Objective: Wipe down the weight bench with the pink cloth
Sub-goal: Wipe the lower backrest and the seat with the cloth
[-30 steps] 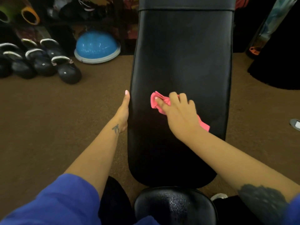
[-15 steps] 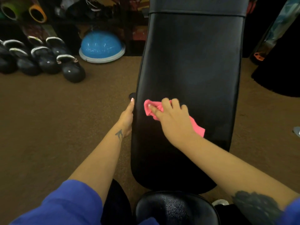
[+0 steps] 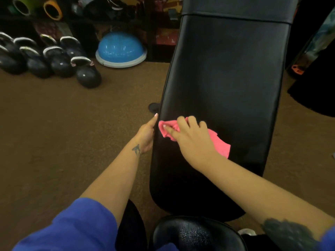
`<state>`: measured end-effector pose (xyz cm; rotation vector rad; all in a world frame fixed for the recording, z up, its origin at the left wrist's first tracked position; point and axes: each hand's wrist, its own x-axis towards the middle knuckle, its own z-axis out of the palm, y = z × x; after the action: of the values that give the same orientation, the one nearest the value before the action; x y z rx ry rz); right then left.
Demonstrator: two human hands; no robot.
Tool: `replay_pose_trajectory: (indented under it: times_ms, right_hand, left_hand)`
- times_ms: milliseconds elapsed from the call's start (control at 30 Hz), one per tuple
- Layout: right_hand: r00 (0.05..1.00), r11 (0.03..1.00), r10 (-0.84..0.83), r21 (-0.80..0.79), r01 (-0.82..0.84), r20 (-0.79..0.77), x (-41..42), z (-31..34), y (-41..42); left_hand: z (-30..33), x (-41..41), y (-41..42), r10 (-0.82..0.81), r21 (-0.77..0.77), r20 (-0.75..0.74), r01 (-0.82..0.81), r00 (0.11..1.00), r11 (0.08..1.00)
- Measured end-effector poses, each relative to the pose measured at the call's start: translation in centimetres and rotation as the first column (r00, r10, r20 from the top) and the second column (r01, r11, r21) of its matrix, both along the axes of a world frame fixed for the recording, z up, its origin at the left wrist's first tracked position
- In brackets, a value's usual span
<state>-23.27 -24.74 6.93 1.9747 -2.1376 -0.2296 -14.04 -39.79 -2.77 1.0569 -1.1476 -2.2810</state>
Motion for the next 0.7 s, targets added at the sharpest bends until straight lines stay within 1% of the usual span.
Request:
replay_pose_trajectory:
  times_ms: [67,133,200,300,400,433,500,533,567,633,700]
  right_hand:
    - [0.999,0.998,0.044,0.048,-0.043,-0.019,-0.8,-0.7,0.7]
    - [0.999,1.000,-0.023,-0.009,0.023,-0.048,-1.9,-0.4,0.9]
    - [0.994,0.996,-0.088,-0.025,0.087,-0.065,-2.5,0.3,0.2]
    - [0.992,0.991,-0.120,-0.062,0.119,-0.024,-1.1,0.6,-1.0]
    - [0.998,0.998,-0.033,-0.056,0.030,-0.052,1.2,-0.7,-1.3]
    - [0.998,1.000,0.004,-0.013,-0.004,-0.057,1.7,-1.1,-0.8]
    - [0.998,0.995,0.068,0.077,-0.068,-0.002,1.6,-1.5,0.4]
    - [0.997,0.992,0.071,0.106,-0.074,0.032,1.0,-1.2,1.0]
    - [0.998,0.993,0.048,0.109,-0.053,0.043,0.3,-0.9,1.5]
    - [0.999,0.997,-0.039,0.072,0.039,0.003,-0.7,-0.4,1.5]
    - [0.994,0.994,-0.105,0.029,0.105,-0.007,-0.9,-0.3,0.5]
  left_hand:
    - [-0.3,0.2,0.1,-0.006,0.001,0.011,0.006,1.000,1.000]
    - [-0.7,0.2,0.3,-0.003,0.006,0.031,0.003,1.000,1.000]
    - [-1.0,0.3,0.6,0.000,0.017,0.009,-0.001,1.000,1.000]
    - [-1.1,0.4,0.9,-0.012,0.022,-0.022,0.013,1.000,1.000]
    - [-1.7,0.7,0.9,0.024,-0.009,0.022,-0.024,0.999,1.000]
    - [-2.0,0.7,0.9,0.038,-0.018,0.047,-0.038,0.998,0.999]
    - [-2.6,0.7,0.9,0.041,-0.015,0.073,-0.040,0.997,0.999]
    - [-2.6,0.7,1.0,0.040,-0.001,0.071,-0.040,0.997,0.999]
    - [-2.5,0.7,1.0,0.045,0.015,0.062,-0.046,0.997,0.999]
    - [-2.3,0.6,1.1,0.048,0.023,0.036,-0.049,0.998,0.999]
    - [-2.3,0.6,1.4,0.036,0.005,0.032,-0.036,0.999,0.999]
